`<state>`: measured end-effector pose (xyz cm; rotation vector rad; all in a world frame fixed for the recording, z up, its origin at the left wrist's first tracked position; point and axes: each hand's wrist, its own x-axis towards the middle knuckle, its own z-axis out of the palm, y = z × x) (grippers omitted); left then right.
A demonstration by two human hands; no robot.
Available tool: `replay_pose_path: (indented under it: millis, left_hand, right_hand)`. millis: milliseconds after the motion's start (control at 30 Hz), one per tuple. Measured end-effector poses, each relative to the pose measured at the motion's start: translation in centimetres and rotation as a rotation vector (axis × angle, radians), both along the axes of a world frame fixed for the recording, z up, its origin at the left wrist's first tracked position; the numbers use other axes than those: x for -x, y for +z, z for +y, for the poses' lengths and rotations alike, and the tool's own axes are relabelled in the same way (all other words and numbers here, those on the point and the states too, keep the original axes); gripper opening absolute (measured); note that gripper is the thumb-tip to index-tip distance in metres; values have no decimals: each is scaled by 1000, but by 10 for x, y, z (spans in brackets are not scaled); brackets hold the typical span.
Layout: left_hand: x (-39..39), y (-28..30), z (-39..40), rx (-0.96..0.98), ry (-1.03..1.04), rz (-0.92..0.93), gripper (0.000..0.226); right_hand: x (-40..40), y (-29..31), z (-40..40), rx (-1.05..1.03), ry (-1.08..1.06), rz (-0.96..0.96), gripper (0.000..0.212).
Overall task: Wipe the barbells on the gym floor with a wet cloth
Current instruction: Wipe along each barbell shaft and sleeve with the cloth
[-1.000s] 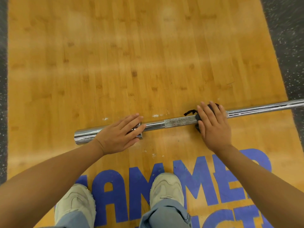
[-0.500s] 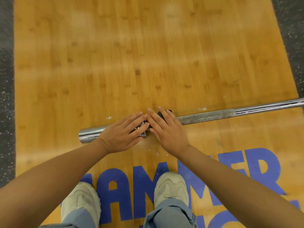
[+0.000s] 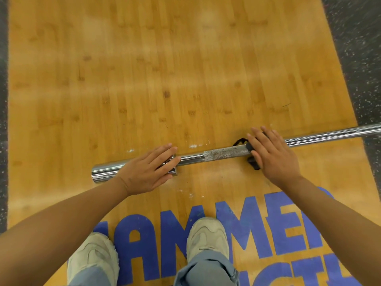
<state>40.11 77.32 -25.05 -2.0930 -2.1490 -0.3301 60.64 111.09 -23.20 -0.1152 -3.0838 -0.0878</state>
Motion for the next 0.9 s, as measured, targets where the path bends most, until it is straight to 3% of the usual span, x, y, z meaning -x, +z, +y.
replay_pose_path:
  millis: [300,600,900]
  left_hand:
    - [-1,-1,-1,6,4,-9,48]
    - [-1,-2,1,23,5,-27,47]
    - [-2,-1,1,26,6,-28,46]
  right_hand:
    - [-15,7,26,-19,-76,-3,54]
    - [3,-15,-19,11,-352,236,49]
    - [42,-21,-95,69,-178,292,46]
